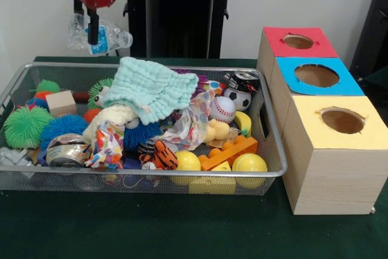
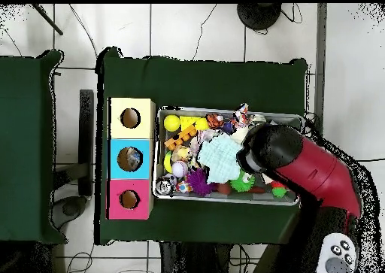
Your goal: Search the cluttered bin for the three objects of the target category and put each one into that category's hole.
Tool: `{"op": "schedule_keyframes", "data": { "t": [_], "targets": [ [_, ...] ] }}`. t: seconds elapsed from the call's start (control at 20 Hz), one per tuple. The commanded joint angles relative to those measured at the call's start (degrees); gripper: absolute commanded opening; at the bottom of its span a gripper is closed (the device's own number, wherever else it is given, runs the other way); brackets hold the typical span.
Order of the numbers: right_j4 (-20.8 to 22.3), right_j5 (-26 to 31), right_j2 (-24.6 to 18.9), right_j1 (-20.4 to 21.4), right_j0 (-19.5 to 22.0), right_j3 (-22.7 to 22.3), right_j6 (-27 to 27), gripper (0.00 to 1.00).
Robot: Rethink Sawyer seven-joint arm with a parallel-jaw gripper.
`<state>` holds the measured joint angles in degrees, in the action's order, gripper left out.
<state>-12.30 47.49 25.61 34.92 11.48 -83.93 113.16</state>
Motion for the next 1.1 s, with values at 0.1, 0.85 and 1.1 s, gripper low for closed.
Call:
{"op": "schedule_keyframes", "data": {
  "t": [0.1, 0.85, 1.1],
  "targets": [
    [-5.7, 4.4, -6.4, -0.1, -2.6, -3.1, 15.0, 0.00],
    [-9.2, 8.9, -0.9, -4.6, -13.8, 5.9, 25.4, 0.00],
    [-9.0, 8.9, -0.6, -3.9, -15.9, 6.2, 26.9, 0.00]
  ]
}}
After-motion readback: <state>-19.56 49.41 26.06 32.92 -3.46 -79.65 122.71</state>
